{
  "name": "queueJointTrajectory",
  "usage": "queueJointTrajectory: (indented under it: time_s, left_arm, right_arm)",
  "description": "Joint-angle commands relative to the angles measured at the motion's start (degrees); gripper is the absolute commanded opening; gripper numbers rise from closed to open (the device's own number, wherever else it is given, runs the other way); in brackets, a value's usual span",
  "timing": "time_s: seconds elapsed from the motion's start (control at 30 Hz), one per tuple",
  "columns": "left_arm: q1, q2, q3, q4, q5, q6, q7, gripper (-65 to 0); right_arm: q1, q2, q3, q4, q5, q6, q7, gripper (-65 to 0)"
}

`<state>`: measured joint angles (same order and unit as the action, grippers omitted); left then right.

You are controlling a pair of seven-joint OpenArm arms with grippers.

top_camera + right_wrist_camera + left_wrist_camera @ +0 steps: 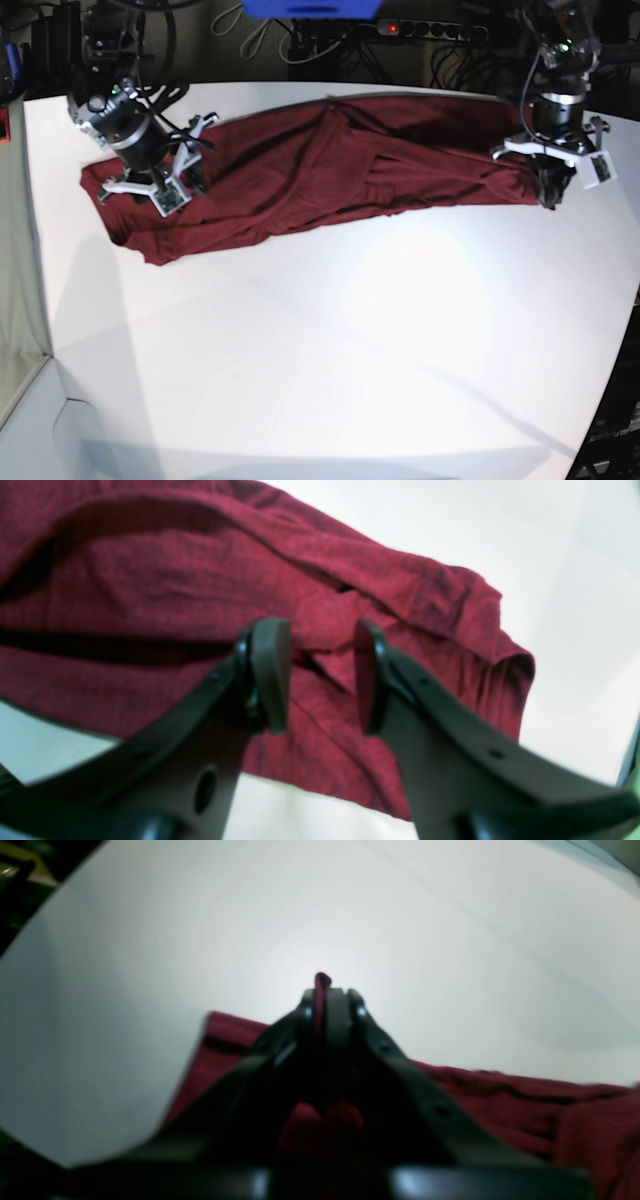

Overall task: Layout the t-shirt on the table in an organized manner, then fold the t-shirt properly
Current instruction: 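Hold the shirt ends with both grippers and straighten the folded strip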

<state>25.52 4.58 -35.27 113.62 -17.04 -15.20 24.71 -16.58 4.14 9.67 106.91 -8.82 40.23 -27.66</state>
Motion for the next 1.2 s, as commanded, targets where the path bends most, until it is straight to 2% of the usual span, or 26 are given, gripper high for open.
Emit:
queueJointTrajectory:
  time_s: [0.0, 0.3, 0.63, 0.7, 0.87, 0.97, 1.07, 1.17]
  left_arm:
    - [-0.2, -0.2, -0.8, 0.2, -0.5, -0.2, -1.4, -65.0]
    - [-0.1, 0.0, -6.4, -0.4, -0.5, -0.2, -1.4, -65.0]
    - [-0.3, -0.1, -7.0, -10.3, -0.5, -0.2, -1.4, -64.7]
    - [-0.2, -0.1, -7.1, -11.5, -0.5, -0.2, -1.4, -60.9]
    - [-0.3, 0.0, -8.9, -12.1, -0.5, -0.1, -1.4, -40.1]
    - [-0.4, 0.2, -10.0, -11.6, -0.6, -0.1, -1.4, -31.8]
    - [-0.2, 0.0, -10.0, -9.9, -1.5, -0.1, -1.4, -26.7]
    - [0.1, -0.1, -11.5, -8.6, -5.6, -0.1, -1.4, -24.1]
  right_arm:
    - [0.3, 0.4, 0.1, 0.8, 0.6, -0.2, 1.4, -42.4]
    - [0.4, 0.3, 0.1, 0.6, 0.6, -0.2, 1.3, -42.4]
    - [0.5, -0.8, 0.2, 0.6, 0.6, -0.2, 1.4, -42.4]
    - [0.5, -0.8, 0.2, 0.6, 0.6, -0.2, 1.3, -42.4]
    - [0.4, -0.8, 0.2, 0.6, 0.6, -0.2, 1.3, -42.3]
    - [0.5, -0.8, 0.2, 0.6, 0.6, -0.2, 1.3, -42.3]
    - [0.5, -0.8, 0.2, 0.6, 0.6, -0.2, 1.3, -42.3]
    - [0.5, -0.8, 0.2, 0.6, 0.6, -0.2, 1.3, -42.3]
